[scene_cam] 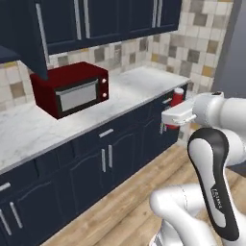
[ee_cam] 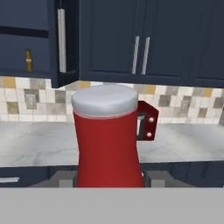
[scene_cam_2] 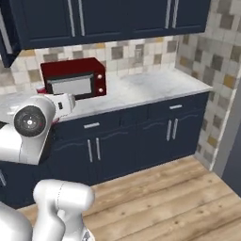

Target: Collect the turmeric, ketchup, and shaker from the cabinet and place them next to the stove.

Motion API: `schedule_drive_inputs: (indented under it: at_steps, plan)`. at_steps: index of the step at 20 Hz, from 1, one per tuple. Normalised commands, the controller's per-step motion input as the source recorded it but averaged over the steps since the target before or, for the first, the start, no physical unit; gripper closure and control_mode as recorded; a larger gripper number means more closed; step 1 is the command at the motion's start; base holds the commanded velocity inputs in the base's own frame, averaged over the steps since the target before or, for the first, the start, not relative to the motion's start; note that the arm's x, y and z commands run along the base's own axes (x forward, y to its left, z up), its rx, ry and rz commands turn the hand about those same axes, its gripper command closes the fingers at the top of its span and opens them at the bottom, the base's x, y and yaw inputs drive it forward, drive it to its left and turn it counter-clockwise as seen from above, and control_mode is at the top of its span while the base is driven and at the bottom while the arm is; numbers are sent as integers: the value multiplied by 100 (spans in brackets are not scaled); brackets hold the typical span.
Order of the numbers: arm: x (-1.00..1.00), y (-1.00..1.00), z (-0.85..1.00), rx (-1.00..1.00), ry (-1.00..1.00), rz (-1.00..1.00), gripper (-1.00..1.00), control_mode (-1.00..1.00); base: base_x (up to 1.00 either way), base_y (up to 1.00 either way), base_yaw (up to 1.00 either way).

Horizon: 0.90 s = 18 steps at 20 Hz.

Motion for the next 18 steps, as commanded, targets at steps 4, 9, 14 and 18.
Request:
schedule_drive_inputs:
  at_steps: [4,9,14,18]
  plan:
    - [0,0,0,0,0,0,100,100,1,-99,-47]
    - [0,0,0,0,0,0,100,100,-7,-79,-50]
    - [0,0,0,0,0,0,100,100,-15,-71,-50]
    - [0,0,0,0,0,0,100,100,-10,-82,-48]
